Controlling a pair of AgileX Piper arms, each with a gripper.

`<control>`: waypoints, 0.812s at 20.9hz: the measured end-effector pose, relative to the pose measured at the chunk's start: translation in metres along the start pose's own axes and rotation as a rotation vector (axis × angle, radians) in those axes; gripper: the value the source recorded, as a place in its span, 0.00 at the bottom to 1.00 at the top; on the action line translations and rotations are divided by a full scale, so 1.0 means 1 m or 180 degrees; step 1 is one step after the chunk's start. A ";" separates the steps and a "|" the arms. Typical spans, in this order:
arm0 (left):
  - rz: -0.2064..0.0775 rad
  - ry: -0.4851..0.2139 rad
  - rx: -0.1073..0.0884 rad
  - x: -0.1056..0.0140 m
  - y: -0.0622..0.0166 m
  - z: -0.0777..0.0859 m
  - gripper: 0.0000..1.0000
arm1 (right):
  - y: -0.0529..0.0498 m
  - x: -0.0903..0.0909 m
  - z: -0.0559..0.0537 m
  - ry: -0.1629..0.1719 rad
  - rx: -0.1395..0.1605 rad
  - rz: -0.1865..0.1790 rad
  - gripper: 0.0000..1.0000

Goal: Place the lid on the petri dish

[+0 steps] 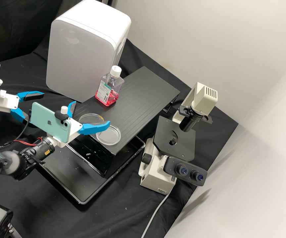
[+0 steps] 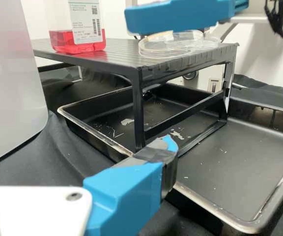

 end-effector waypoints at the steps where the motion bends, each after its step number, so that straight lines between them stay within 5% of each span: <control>1: 0.0000 0.0000 0.0000 0.000 0.0000 0.000 1.00 | -0.003 0.000 0.000 0.0004 -0.0022 -0.0044 1.00; 7: 0.0003 0.0011 -0.0005 0.000 0.0001 0.000 1.00 | -0.012 -0.007 0.011 -0.0198 -0.0044 -0.0190 1.00; 17: 0.0029 0.0056 -0.0023 0.001 0.0013 -0.002 1.00 | -0.010 -0.008 0.013 -0.0234 -0.0041 -0.0157 1.00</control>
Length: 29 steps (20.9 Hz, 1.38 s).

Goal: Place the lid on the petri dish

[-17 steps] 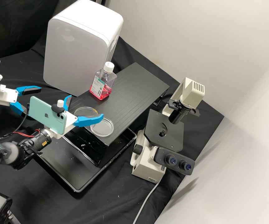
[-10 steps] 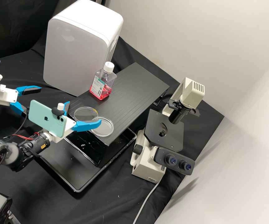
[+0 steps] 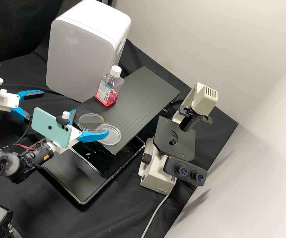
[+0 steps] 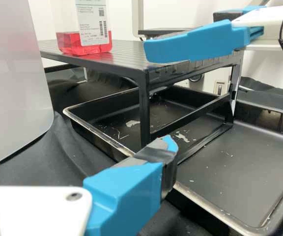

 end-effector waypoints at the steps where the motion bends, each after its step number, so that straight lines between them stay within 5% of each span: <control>1: 0.0000 0.0000 0.0000 0.000 0.0000 0.000 1.00 | 0.000 0.000 0.000 0.0000 0.0000 0.0000 1.00; 3: 0.0000 0.0000 0.0000 0.000 0.0000 0.000 1.00 | 0.000 0.000 0.000 0.0000 0.0000 0.0000 1.00; 4: 0.0000 0.0000 0.0000 0.000 0.0000 0.000 1.00 | 0.000 0.000 0.000 0.0000 0.0000 0.0000 0.00; 29: 0.0000 0.0000 0.0000 0.000 0.0000 0.000 1.00 | 0.000 0.000 0.001 -0.0039 0.0006 -0.0034 0.00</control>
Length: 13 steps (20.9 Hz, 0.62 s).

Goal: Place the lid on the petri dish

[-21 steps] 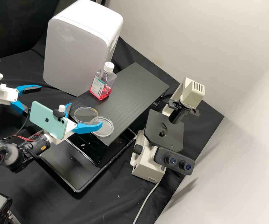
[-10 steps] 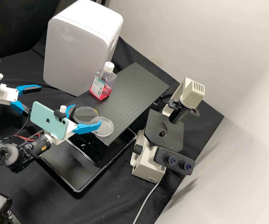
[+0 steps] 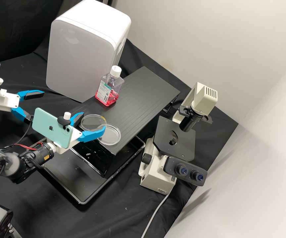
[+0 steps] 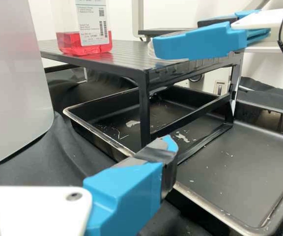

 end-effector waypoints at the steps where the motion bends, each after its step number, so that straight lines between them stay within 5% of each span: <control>1: 0.0000 0.0000 0.0000 0.000 0.0000 0.000 1.00 | 0.000 0.000 0.000 0.0000 0.0000 0.0000 0.00; 13: 0.0002 0.0006 -0.0002 0.000 0.0000 0.000 1.00 | 0.002 0.000 0.003 -0.0049 0.0006 0.0020 0.00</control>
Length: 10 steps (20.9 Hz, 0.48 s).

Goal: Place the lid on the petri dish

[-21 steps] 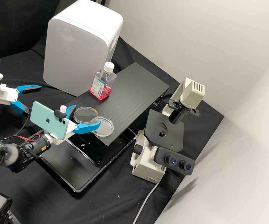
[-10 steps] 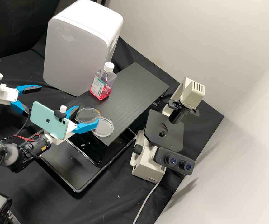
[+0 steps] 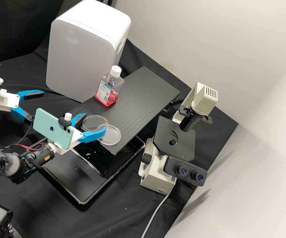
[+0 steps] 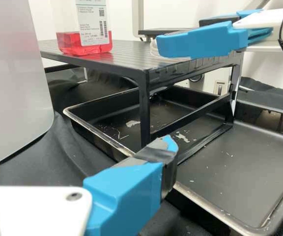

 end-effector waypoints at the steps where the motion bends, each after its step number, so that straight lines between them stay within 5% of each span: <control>1: 0.0000 0.0000 0.0000 0.000 0.0000 0.000 1.00 | 0.001 0.000 0.001 -0.0014 0.0000 0.0009 0.00; 10: -0.0031 0.0017 -0.0010 0.001 -0.0026 -0.001 1.00 | 0.009 0.000 0.006 -0.0095 0.0033 0.0128 0.00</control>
